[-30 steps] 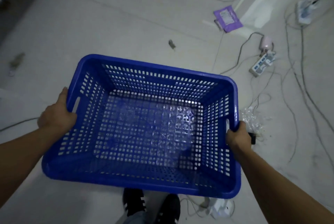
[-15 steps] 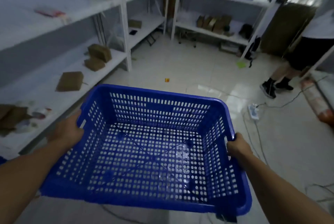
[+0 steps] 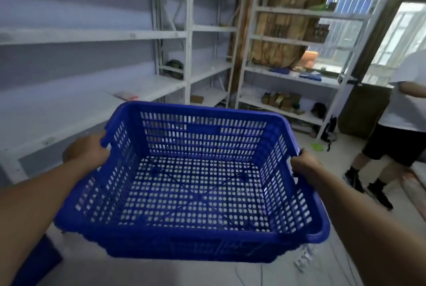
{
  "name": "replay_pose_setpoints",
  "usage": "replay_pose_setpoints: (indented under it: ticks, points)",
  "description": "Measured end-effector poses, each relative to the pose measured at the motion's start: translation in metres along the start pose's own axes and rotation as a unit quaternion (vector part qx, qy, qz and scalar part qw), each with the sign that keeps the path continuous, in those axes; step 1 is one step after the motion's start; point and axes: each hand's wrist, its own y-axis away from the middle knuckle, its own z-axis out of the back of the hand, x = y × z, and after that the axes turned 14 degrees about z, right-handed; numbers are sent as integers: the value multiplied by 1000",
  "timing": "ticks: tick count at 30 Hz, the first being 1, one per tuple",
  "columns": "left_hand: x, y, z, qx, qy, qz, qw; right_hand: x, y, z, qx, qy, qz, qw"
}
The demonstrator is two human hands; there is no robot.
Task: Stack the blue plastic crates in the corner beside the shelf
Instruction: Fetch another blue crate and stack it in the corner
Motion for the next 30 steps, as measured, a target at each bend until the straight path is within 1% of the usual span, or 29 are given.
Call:
replay_pose_setpoints:
  ticks: [3,5,7,9,12,18,21,24,30]
  points:
    - [40,-1,35,-37,-3,22,999,37,-5,-2,11,-29,34,999]
    - [72,0,62,-52,-16,46,997,69,-4,-11,31,-33,51,998]
    - [104,9,96,-57,-20,78,995,109,9,-23,48,-36,79,995]
    - [143,22,131,-68,-22,128,989,155,31,-36,69,-41,110,991]
    - [189,38,169,-86,-19,152,984,205,47,-56,92,-52,132,986]
    - [312,101,270,-144,-10,212,967,323,142,-113,150,-100,222,958]
    - [378,127,310,-172,-14,240,955,374,190,-143,178,-102,259,944]
    - [440,150,347,-198,-23,271,942,423,240,-171,213,-104,294,926]
    - [564,186,405,-224,-34,329,917,509,330,-235,249,-120,344,897]
